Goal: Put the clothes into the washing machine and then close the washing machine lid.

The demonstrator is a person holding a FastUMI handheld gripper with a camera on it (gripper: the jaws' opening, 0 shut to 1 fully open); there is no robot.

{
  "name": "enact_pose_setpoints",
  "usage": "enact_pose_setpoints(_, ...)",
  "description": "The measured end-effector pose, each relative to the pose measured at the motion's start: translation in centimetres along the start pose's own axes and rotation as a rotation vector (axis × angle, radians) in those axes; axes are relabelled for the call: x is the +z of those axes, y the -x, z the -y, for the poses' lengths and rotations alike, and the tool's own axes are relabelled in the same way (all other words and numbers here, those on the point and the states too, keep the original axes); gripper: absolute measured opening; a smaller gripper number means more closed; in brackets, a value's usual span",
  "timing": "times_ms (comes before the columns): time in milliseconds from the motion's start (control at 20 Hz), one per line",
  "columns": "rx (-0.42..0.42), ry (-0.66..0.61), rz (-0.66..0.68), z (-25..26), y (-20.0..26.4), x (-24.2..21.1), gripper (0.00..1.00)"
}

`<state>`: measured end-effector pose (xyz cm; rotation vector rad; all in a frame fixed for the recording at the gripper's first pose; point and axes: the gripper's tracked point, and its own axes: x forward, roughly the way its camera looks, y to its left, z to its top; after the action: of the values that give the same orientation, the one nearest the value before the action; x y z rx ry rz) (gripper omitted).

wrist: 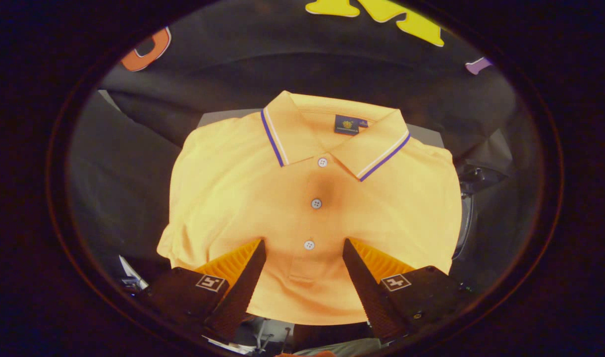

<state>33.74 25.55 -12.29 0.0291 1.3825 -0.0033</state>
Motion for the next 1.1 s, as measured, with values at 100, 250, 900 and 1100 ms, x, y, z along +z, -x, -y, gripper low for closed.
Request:
enact_pose_setpoints(100, -0.022, 0.005, 0.017, 0.0, -0.1, 0.9, 0.98)
enact_pose_setpoints(250, -0.062, -0.009, 0.015, 0.5, -0.2, 1.8, 0.98)
enact_pose_setpoints(900, -0.026, 0.051, -0.042, 0.6, -0.3, 2.4, 0.69)
enact_pose_setpoints(1100, -0.005, 0.054, -0.004, 1.6, -0.8, 2.9, 0.26)
